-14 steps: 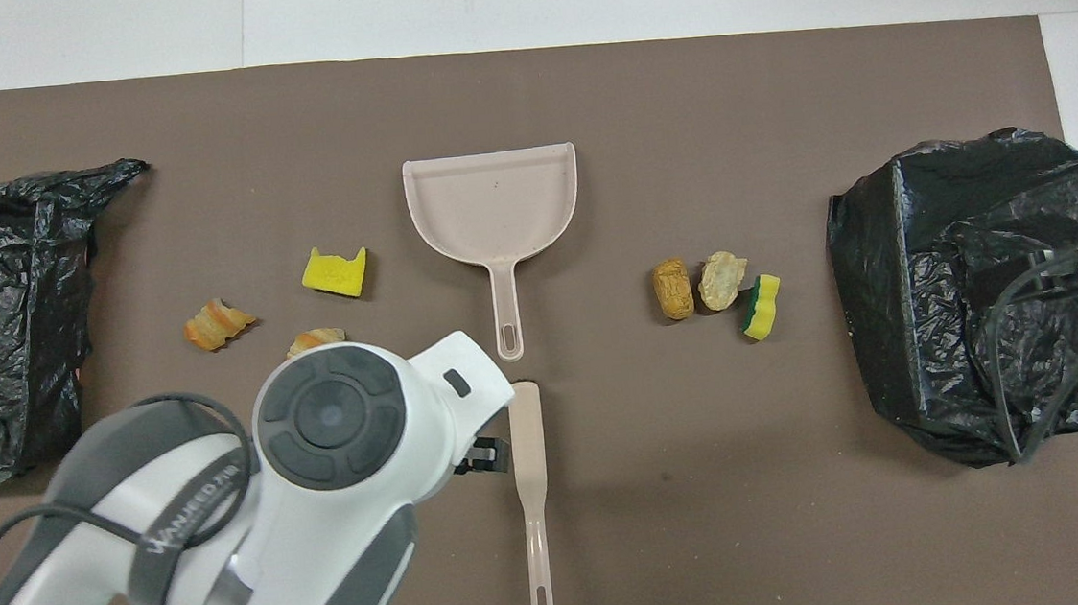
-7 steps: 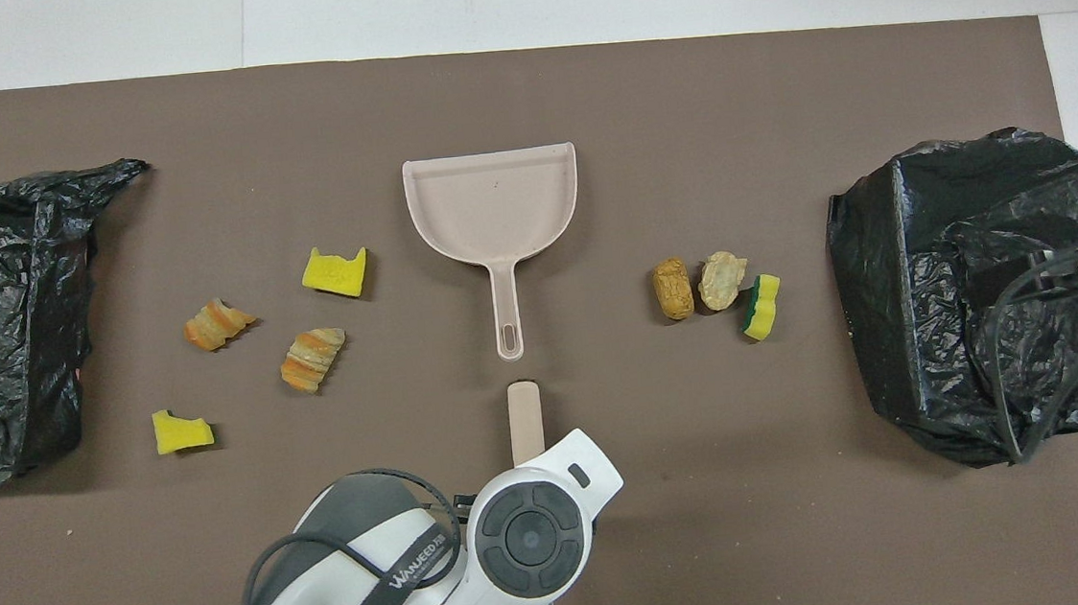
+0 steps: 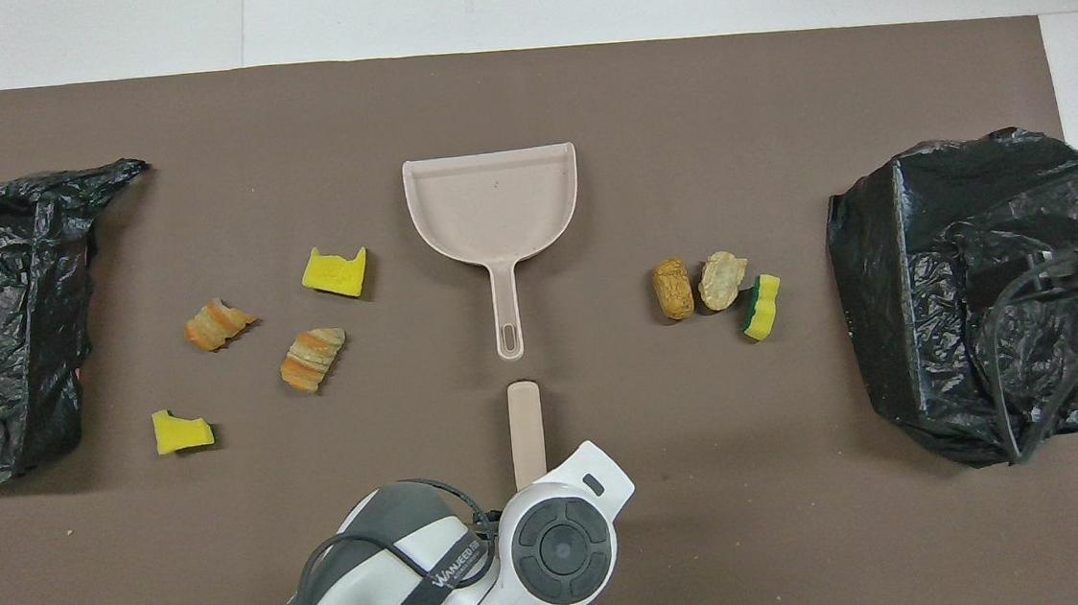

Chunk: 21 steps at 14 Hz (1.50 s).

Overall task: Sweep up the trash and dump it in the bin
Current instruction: 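Reach the left gripper to the beige brush and grasp its handle, then grasp the dustpan handle with the right gripper while the left gripper lifts the brush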

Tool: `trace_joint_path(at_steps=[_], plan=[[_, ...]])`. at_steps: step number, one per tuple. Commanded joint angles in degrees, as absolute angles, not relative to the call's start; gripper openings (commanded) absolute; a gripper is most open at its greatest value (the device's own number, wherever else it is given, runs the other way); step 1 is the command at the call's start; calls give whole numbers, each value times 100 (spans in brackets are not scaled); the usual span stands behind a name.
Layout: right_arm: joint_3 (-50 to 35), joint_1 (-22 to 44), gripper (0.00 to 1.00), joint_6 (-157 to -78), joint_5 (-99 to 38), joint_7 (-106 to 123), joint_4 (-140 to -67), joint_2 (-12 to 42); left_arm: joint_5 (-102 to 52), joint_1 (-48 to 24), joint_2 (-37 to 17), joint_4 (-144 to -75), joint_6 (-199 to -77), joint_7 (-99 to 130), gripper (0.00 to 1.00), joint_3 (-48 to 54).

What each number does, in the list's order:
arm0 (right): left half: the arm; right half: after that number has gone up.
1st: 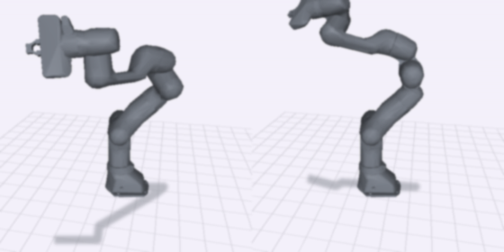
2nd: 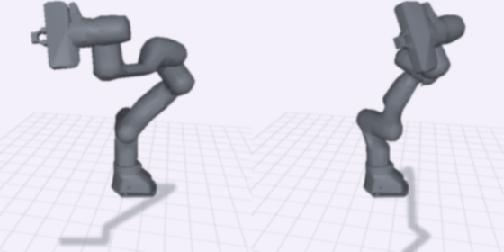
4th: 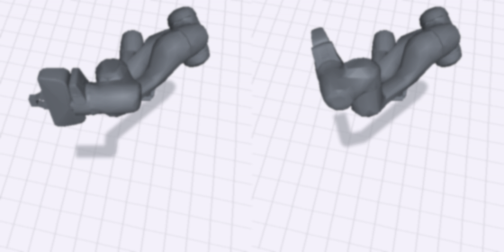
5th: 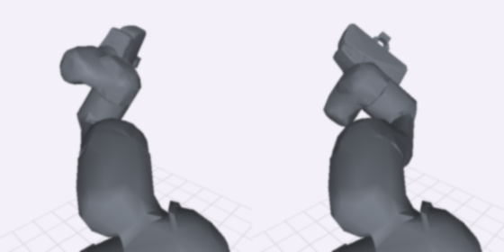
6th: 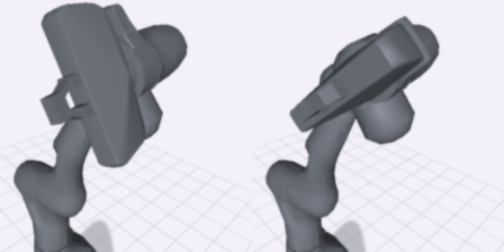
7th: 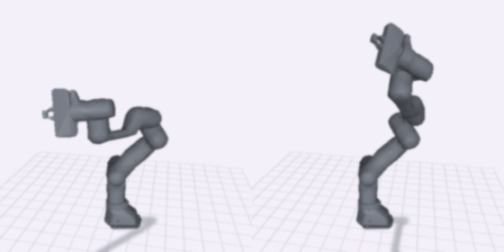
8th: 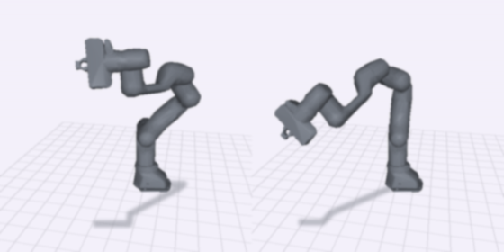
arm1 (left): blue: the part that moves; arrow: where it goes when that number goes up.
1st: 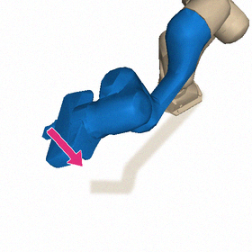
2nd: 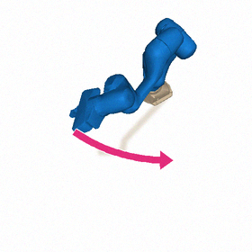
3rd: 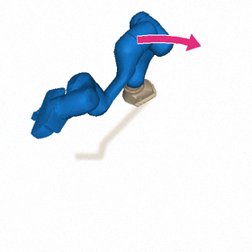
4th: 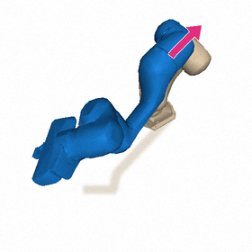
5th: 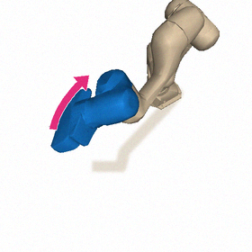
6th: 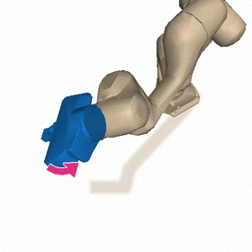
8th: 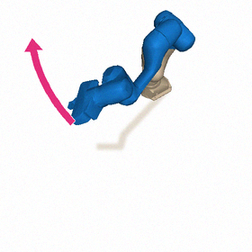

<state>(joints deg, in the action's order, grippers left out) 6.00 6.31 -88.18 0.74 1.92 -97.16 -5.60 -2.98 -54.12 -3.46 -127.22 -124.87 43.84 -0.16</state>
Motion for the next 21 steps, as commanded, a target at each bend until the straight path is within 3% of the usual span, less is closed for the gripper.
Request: trace_joint_path(at_steps=[1,4,5,14,21], plan=[[571,563,100,-8815,44,369,-9879,-721,-334,-5546,-299,-12832,-12551,4561,64,-123],[571,563,100,-8815,44,369,-9879,-721,-343,-5493,-299,-12832,-12437,4571,4,-123],[571,563,100,-8807,44,369,-9879,-721,-343,-5484,-290,-12832,-12367,4570,0,-123],[492,747,100,-8815,-26,308,-9835,-642,-414,-4721,-71,-12393,-11006,4736,0,-220],[448,1704,100,-10096,-280,-1247,-9756,420,553,-3807,-132,-12076,-9970,5976,0,-237]])
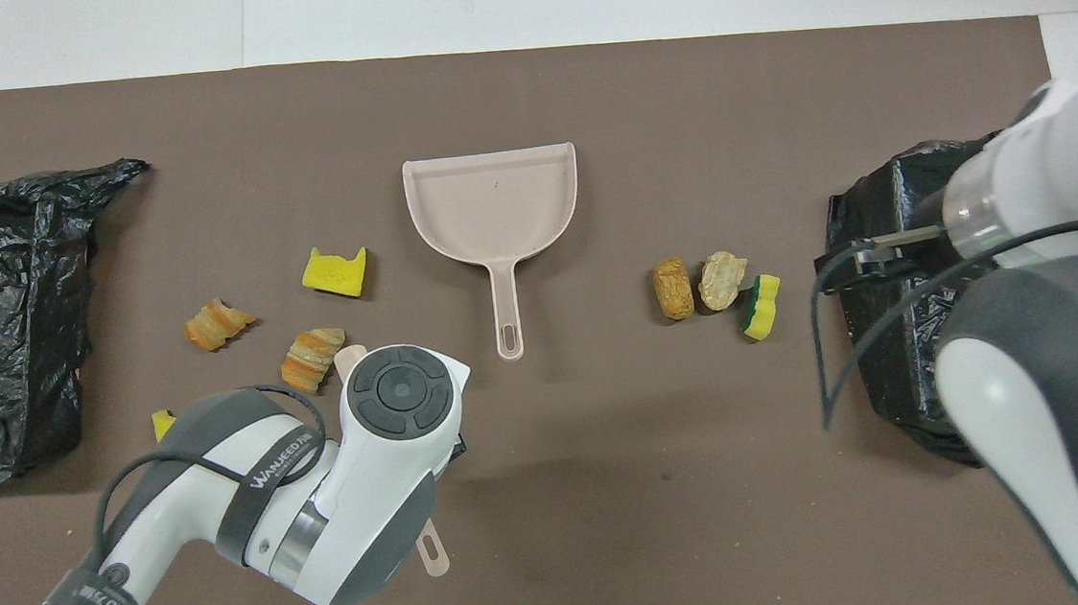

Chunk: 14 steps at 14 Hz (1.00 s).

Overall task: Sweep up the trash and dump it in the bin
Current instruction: 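Grasp the dustpan handle with the right gripper while the left gripper lifts the brush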

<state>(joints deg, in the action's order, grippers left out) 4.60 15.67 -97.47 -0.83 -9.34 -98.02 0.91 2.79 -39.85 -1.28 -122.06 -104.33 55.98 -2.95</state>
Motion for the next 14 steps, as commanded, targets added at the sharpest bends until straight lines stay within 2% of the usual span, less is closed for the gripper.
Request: trace_joint_path(at_steps=[1,4,7,9,11,14], plan=[[448,1818,100,-10342,-368,-1361,-9651,700,736,-3614,-141,-11989,-9688,6003,0,-229],[448,2301,100,-10792,-395,-2045,-9169,1649,914,-3000,-53,-11944,-9327,6221,0,-229],[440,2417,100,-11169,-798,-2293,-8773,2204,949,-2551,26,-12058,-8887,6398,0,-229],[369,2574,100,-11399,-923,-2600,-8326,2669,958,-2155,175,-12373,-9043,6329,0,-229],[360,2811,100,-11347,-862,-3056,-7580,3275,958,-1786,368,-12812,-9516,5892,0,-229],[369,3382,100,-11399,-415,-3173,-7549,3463,958,-1294,545,-13253,-10018,5005,0,-220]])
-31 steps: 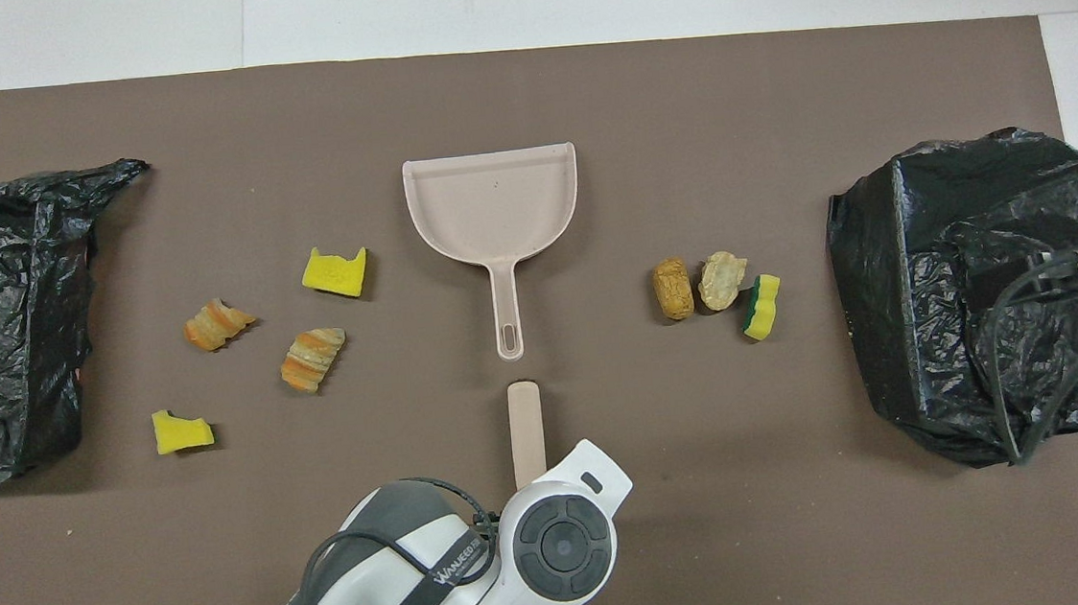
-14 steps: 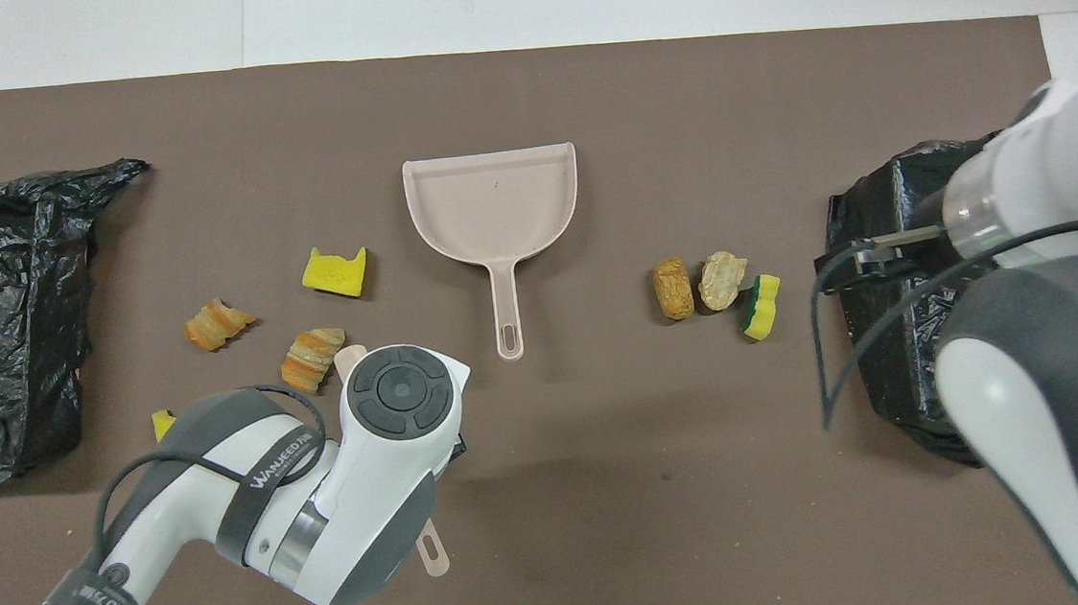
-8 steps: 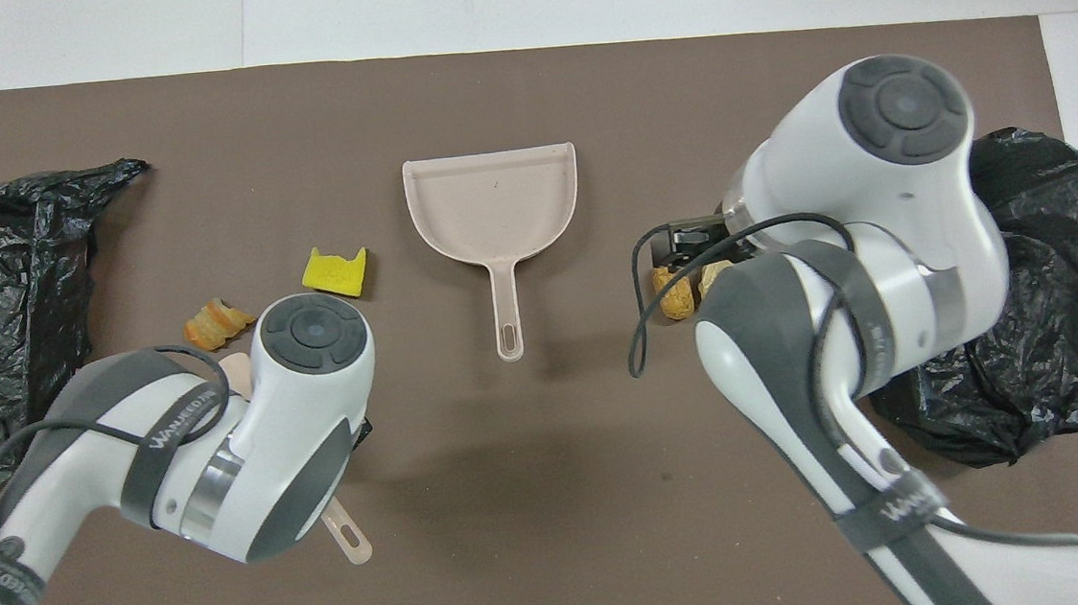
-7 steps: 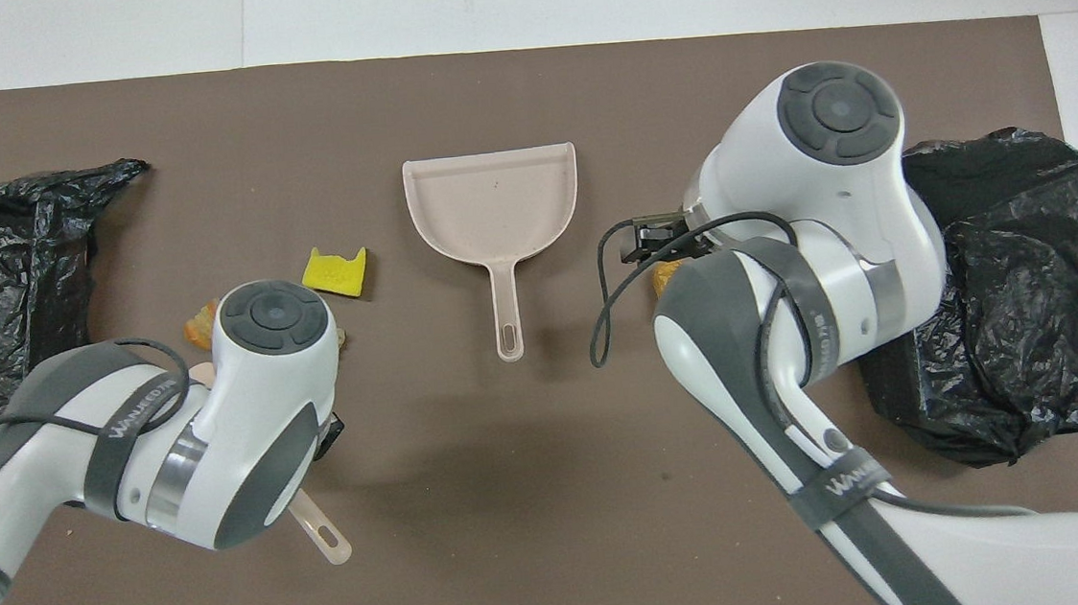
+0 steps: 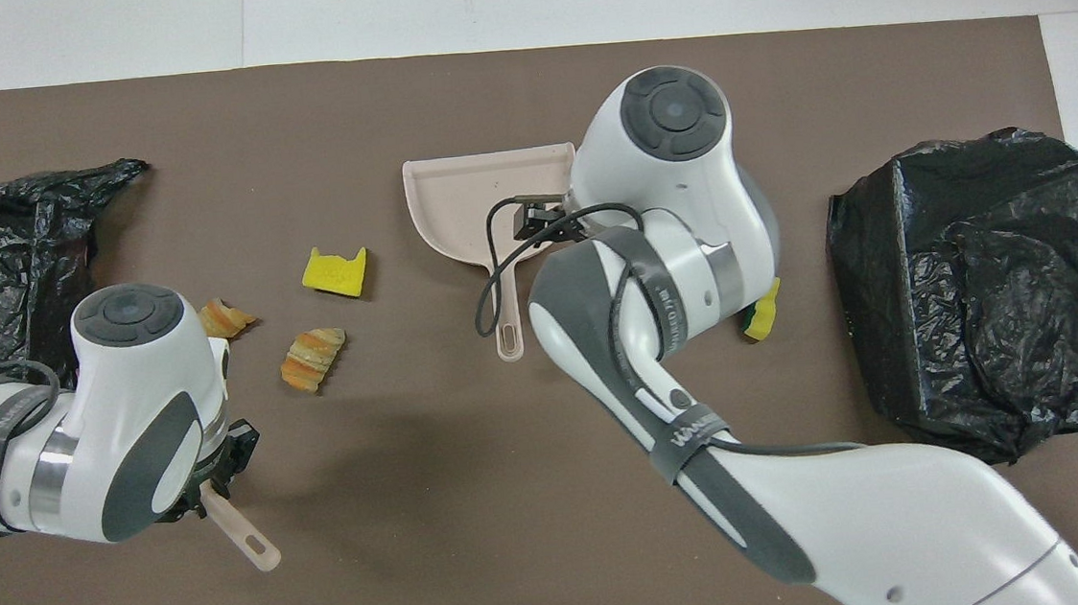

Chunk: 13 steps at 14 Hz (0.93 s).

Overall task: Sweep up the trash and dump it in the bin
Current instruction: 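Lower the dustpan beside the debris while the left gripper positions the brush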

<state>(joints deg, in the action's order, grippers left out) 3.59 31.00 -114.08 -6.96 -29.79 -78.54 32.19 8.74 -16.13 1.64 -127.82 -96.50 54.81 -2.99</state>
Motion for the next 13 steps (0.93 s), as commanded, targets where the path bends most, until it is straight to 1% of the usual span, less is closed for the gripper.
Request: trace_joint_path(at_steps=[1,3,4,5,7,9,10,11,12,13], plan=[[360,3410,100,-11408,-309,-3112,-7576,3445,958,-1205,545,-13297,-10176,4662,0,-228],[352,3471,100,-11478,-299,-3103,-7629,3480,897,-1073,519,-13298,-10414,4011,0,-220],[352,3620,100,-11479,-290,-3094,-7646,3480,870,-1072,484,-13289,-10676,3843,0,-211],[352,3691,100,-11479,-290,-3050,-7864,3437,861,-1090,466,-13289,-10818,3693,0,-211],[334,3700,100,-11732,-342,-3041,-8199,3323,591,-1125,387,-13254,-11169,3115,0,-211],[334,3822,100,-11873,-325,-3032,-8261,3392,423,-1169,325,-13193,-11442,2700,0,-176],[334,3823,100,-11761,-290,-2963,-8262,3393,274,-1195,256,-13166,-11574,2524,0,-158],[334,3849,100,-11734,-290,-2945,-8253,3384,142,-1369,237,-13157,-11671,2305,0,-158],[334,3841,92,-11699,-281,-2927,-8227,3384,88,-1467,237,-13157,-11698,2103,0,-150],[334,3841,78,-11698,-281,-2918,-8218,3384,1,-1546,220,-13122,-11724,1944,0,-149]])
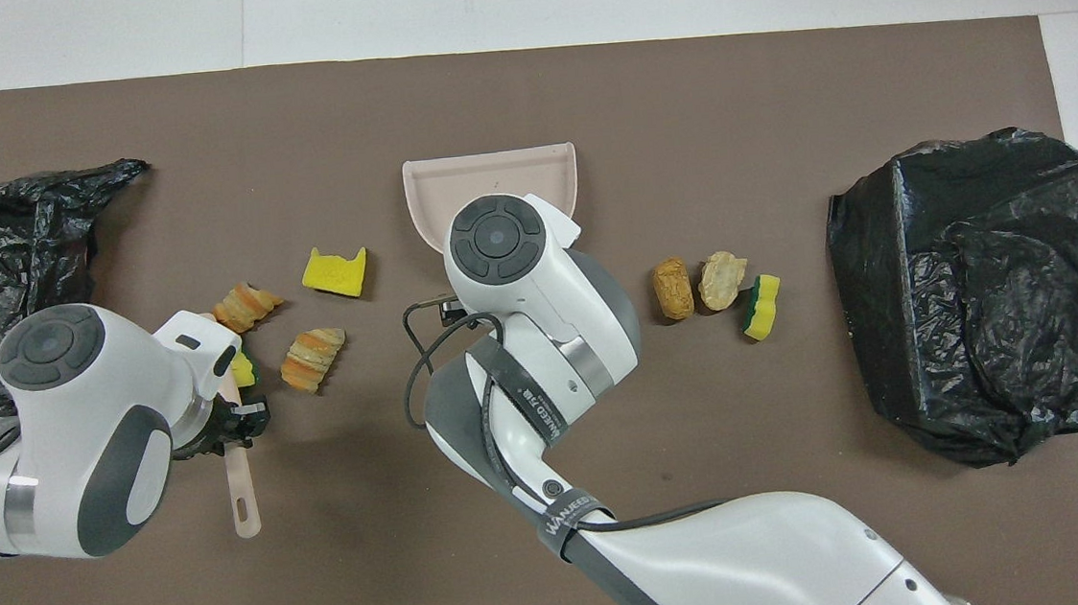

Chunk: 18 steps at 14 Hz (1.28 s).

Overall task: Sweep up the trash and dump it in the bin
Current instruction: 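Lower the dustpan beside the debris while the left gripper positions the brush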

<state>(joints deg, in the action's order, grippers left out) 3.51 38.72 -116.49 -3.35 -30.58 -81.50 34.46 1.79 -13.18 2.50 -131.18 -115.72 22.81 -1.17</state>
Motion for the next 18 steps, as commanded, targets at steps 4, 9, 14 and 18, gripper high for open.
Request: trace_joint_path(at_steps=[4,9,14,18], plan=[[325,3744,33,-11681,-351,-2743,-8209,3340,-140,-1750,114,-12631,-11287,1995,0,-176],[334,3639,0,-11374,-395,-1648,-8218,3156,-132,-1215,106,-12182,-11030,1443,0,-228],[343,3130,0,-10811,-387,1189,-8725,2279,-132,-984,-192,-12252,-11547,1107,0,-211],[343,2884,0,-10846,-387,4597,-9483,1881,-228,-1037,-615,-12182,-11988,1107,0,-167]])
